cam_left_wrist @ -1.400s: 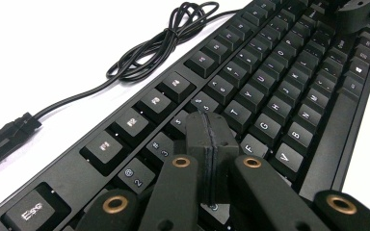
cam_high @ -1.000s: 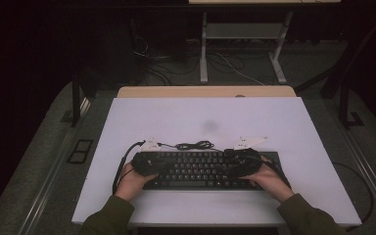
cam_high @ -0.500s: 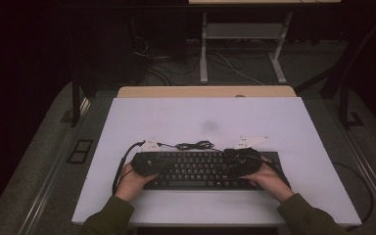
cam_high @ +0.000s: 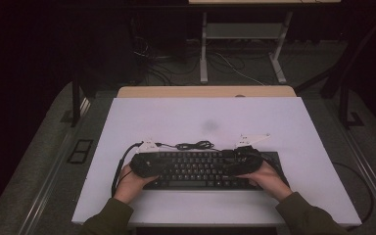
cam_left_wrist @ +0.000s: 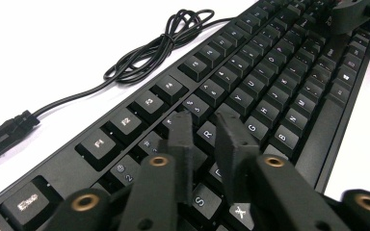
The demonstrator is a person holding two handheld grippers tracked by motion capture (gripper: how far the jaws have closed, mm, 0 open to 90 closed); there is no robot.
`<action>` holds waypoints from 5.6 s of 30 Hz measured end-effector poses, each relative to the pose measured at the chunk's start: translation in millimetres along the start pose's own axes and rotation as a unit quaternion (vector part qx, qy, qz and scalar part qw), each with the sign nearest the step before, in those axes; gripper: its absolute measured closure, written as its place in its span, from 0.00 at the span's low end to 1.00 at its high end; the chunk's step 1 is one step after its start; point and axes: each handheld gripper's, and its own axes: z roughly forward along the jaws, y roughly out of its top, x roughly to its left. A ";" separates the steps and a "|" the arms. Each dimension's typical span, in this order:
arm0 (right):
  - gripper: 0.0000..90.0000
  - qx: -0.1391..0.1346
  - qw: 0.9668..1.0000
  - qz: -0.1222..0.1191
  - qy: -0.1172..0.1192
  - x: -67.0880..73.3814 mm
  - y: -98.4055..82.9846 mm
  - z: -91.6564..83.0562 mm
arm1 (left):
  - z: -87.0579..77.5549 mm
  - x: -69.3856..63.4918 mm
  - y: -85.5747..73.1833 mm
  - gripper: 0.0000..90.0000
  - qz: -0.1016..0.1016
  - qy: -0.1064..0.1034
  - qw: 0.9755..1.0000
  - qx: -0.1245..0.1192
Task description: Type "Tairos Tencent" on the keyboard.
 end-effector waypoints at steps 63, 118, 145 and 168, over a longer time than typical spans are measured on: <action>0.99 0.074 0.987 -0.081 0.121 36.1 20.3 61.3 | -30.8 -9.8 -31.1 0.05 -0.042 0.072 0.996 -0.013; 0.50 0.039 0.997 -0.042 0.052 15.6 10.8 26.2 | -12.4 -7.9 -4.1 0.79 -0.013 0.009 0.999 -0.037; 0.25 0.018 0.999 -0.023 -0.037 7.2 -7.8 4.4 | 27.6 -12.5 15.6 0.99 0.013 -0.013 1.000 0.008; 0.24 0.017 0.999 -0.020 -0.041 7.3 -8.1 3.4 | 29.7 -14.0 17.0 0.99 0.015 -0.014 1.000 0.015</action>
